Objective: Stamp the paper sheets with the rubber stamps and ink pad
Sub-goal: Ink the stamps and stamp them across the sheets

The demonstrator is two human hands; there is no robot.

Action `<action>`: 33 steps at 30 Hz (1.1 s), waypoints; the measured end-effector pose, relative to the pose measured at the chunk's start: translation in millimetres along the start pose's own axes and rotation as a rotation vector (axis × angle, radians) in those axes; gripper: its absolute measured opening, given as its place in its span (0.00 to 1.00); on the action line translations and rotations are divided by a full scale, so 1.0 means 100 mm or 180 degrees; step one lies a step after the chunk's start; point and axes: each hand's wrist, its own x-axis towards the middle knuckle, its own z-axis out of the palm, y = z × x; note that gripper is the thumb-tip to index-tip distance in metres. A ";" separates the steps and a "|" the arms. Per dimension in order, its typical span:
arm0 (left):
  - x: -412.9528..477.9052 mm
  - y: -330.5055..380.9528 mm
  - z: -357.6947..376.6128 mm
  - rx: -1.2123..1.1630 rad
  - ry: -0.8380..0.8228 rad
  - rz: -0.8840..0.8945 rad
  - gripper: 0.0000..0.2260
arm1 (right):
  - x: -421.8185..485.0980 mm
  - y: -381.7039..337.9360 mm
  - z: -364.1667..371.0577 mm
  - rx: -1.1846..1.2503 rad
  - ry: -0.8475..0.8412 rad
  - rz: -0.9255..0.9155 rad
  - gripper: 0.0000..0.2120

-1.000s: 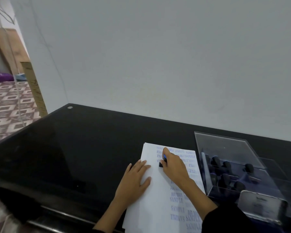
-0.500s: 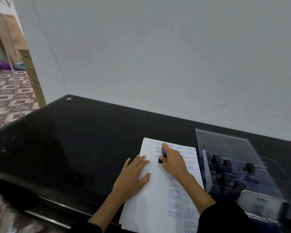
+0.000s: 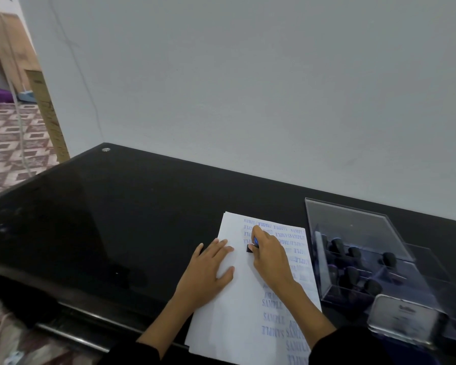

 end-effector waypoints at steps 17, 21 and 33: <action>0.01 0.00 -0.01 0.0028 -0.0059 -0.0009 0.35 | 0.14 0.01 -0.11 0.0184 -0.0324 0.0162 0.09; 0.01 0.00 0.01 0.0055 -0.0036 0.0014 0.37 | 0.09 0.02 -0.07 0.0180 -0.0170 0.0101 0.08; 0.01 0.01 0.01 -0.0017 -0.0025 0.0034 0.33 | 0.13 0.03 -0.08 0.0239 -0.0222 0.0125 0.09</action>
